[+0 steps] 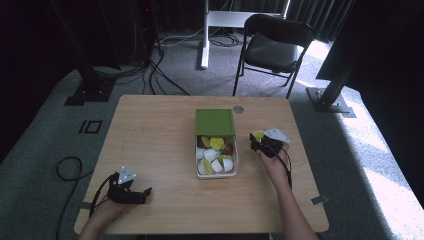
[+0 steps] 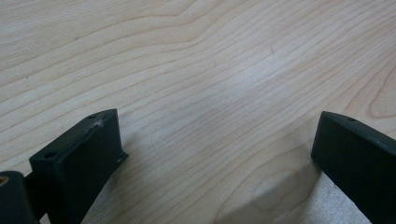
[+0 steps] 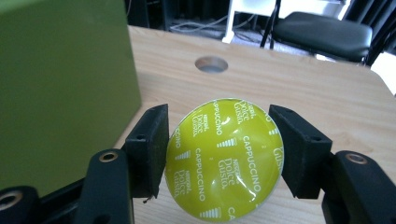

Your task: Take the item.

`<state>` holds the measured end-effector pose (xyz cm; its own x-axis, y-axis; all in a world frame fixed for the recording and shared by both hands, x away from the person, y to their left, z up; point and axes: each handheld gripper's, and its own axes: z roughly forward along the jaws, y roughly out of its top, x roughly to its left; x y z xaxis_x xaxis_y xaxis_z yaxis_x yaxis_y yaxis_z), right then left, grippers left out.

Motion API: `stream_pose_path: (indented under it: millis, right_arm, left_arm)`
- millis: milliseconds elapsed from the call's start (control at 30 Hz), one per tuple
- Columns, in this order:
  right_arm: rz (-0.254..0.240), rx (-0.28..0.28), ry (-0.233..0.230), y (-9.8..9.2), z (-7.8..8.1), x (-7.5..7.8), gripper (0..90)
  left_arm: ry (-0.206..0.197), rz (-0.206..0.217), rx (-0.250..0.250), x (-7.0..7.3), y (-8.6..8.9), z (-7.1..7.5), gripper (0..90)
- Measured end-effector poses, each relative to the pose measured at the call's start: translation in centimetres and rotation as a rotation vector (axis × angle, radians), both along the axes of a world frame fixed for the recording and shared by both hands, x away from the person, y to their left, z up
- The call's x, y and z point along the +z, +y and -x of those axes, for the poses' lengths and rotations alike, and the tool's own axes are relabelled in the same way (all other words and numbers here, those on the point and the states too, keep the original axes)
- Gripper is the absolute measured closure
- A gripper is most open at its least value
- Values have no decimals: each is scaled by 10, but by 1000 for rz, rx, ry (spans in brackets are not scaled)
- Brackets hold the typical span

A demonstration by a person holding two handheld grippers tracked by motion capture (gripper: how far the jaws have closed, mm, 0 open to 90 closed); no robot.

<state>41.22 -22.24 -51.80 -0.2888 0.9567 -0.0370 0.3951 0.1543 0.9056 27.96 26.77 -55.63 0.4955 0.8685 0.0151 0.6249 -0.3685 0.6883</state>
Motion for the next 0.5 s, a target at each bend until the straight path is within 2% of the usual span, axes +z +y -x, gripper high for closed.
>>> stream_pose_path:
  millis: [200,433,500]
  right_arm:
    - [-3,-17,44,-1,-10,-14,403]
    - [11,-7,100,3,-19,-30,402]
    - [-3,-8,116,4,-21,-35,403]
  left_arm:
    - [0,0,0,0,0,0,28]
    - [0,0,0,0,0,0,28]
    - [0,0,0,0,0,0,28]
